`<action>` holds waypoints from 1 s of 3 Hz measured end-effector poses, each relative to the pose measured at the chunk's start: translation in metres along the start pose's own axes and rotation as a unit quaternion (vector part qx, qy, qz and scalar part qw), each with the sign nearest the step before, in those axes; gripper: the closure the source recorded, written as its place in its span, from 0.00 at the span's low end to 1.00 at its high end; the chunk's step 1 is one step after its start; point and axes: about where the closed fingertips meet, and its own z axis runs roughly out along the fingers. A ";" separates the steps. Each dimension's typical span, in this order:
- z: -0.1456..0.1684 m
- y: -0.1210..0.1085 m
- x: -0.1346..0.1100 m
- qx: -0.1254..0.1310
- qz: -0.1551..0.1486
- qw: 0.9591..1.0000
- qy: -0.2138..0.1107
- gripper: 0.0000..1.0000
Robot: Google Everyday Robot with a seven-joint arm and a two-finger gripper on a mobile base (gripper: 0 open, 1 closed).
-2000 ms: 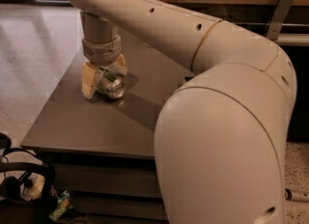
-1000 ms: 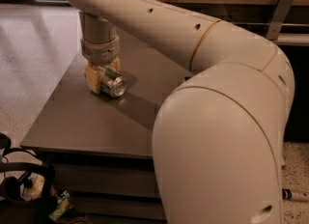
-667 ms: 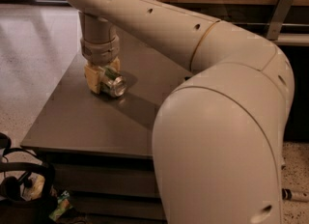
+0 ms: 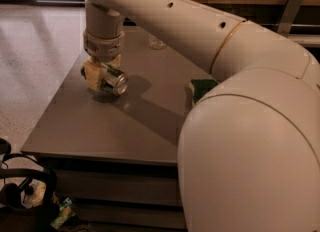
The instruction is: Pick green can
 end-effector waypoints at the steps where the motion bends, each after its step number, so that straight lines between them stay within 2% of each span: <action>1: -0.020 0.007 -0.001 -0.008 -0.040 0.998 -0.042 1.00; 2: -0.042 0.011 -0.002 -0.011 -0.073 0.993 -0.092 1.00; 3: -0.065 0.009 -0.005 -0.014 -0.107 0.981 -0.161 1.00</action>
Offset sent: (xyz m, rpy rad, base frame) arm -0.0136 -0.0092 0.0744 0.2746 -0.1781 0.1907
